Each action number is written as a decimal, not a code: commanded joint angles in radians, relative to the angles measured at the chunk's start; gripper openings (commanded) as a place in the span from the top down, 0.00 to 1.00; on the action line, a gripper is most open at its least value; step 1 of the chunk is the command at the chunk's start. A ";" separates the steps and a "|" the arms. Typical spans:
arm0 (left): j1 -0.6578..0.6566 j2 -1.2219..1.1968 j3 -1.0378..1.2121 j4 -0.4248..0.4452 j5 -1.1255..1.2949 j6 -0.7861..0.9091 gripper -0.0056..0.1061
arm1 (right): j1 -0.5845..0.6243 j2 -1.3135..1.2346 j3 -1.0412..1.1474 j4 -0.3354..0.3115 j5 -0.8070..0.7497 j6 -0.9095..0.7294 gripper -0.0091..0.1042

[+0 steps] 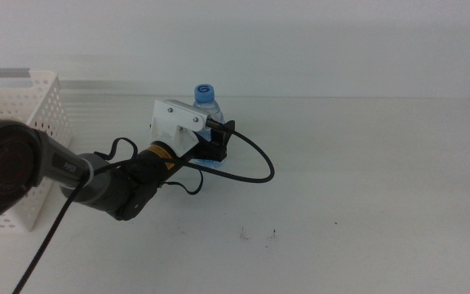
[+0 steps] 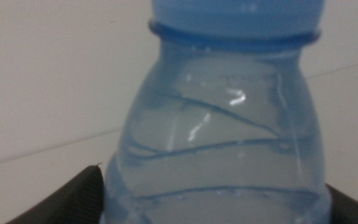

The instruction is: Use arms to grab the bottles and put them into the dustbin to the left of the table.

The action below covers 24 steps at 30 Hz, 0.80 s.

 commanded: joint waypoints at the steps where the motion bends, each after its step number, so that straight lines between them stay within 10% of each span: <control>1: 0.001 0.014 -0.025 0.009 -0.001 -0.013 0.11 | 0.001 0.002 -0.007 0.000 -0.006 -0.004 0.18; 9: 0.001 0.024 -0.038 0.005 0.012 -0.039 0.18 | 0.001 0.002 -0.007 0.000 -0.006 -0.004 0.18; 24: 0.001 -0.045 -0.038 0.085 0.086 -0.159 0.71 | 0.001 0.002 -0.007 0.000 -0.006 -0.004 0.18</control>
